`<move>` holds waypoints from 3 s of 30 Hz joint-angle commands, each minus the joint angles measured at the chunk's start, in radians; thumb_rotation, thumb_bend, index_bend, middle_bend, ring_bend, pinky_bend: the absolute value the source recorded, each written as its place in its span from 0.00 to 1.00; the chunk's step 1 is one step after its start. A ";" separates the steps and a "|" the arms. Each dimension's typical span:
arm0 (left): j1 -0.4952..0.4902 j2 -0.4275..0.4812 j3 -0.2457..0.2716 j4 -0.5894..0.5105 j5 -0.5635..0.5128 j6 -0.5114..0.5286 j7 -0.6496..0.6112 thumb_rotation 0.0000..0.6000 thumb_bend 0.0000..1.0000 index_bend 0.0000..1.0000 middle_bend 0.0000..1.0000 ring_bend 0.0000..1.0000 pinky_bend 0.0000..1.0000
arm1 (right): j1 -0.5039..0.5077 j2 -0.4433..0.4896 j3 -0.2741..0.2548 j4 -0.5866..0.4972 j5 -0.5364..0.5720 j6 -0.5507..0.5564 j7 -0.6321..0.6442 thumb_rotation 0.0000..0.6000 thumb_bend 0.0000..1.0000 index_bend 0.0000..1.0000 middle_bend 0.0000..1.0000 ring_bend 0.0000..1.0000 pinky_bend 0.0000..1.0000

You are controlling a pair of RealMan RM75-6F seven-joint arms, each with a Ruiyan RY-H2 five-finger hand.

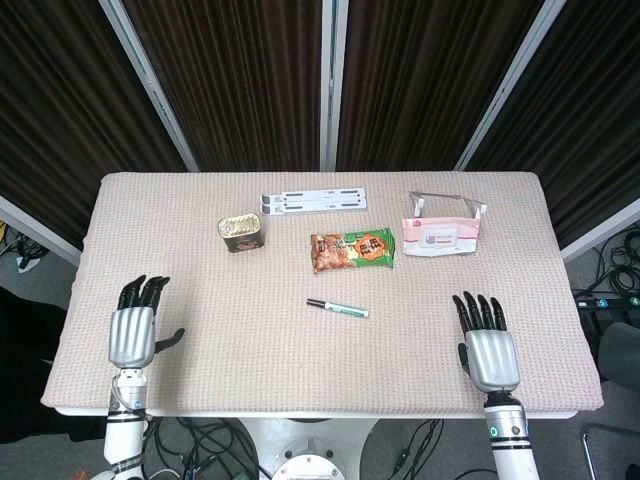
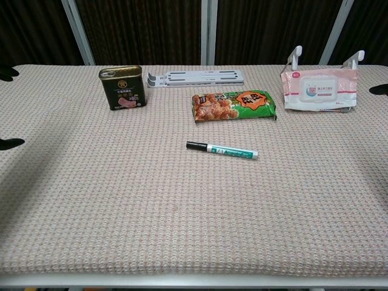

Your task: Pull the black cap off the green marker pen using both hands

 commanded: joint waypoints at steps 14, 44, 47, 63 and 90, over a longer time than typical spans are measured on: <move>-0.022 0.028 -0.027 -0.062 -0.021 -0.047 0.044 1.00 0.00 0.17 0.18 0.09 0.14 | 0.066 -0.058 0.110 -0.137 0.134 -0.055 -0.203 1.00 0.27 0.06 0.15 0.03 0.12; -0.079 0.070 -0.050 -0.082 -0.113 -0.171 0.002 1.00 0.00 0.17 0.18 0.09 0.15 | 0.478 -0.607 0.334 0.321 0.511 -0.153 -0.442 1.00 0.31 0.39 0.42 0.72 0.81; -0.085 0.071 -0.050 -0.077 -0.118 -0.180 0.000 1.00 0.00 0.17 0.18 0.09 0.15 | 0.480 -0.620 0.339 0.338 0.516 -0.140 -0.432 1.00 0.30 0.39 0.42 0.72 0.81; -0.103 0.067 -0.047 -0.056 -0.139 -0.204 -0.014 1.00 0.00 0.17 0.18 0.09 0.15 | 0.500 -0.678 0.352 0.446 0.564 -0.136 -0.420 1.00 0.31 0.41 0.43 0.73 0.81; -0.112 0.066 -0.042 -0.048 -0.175 -0.227 -0.030 1.00 0.00 0.17 0.18 0.09 0.20 | 0.530 -0.731 0.372 0.539 0.575 -0.140 -0.445 1.00 0.33 0.50 0.49 0.74 0.81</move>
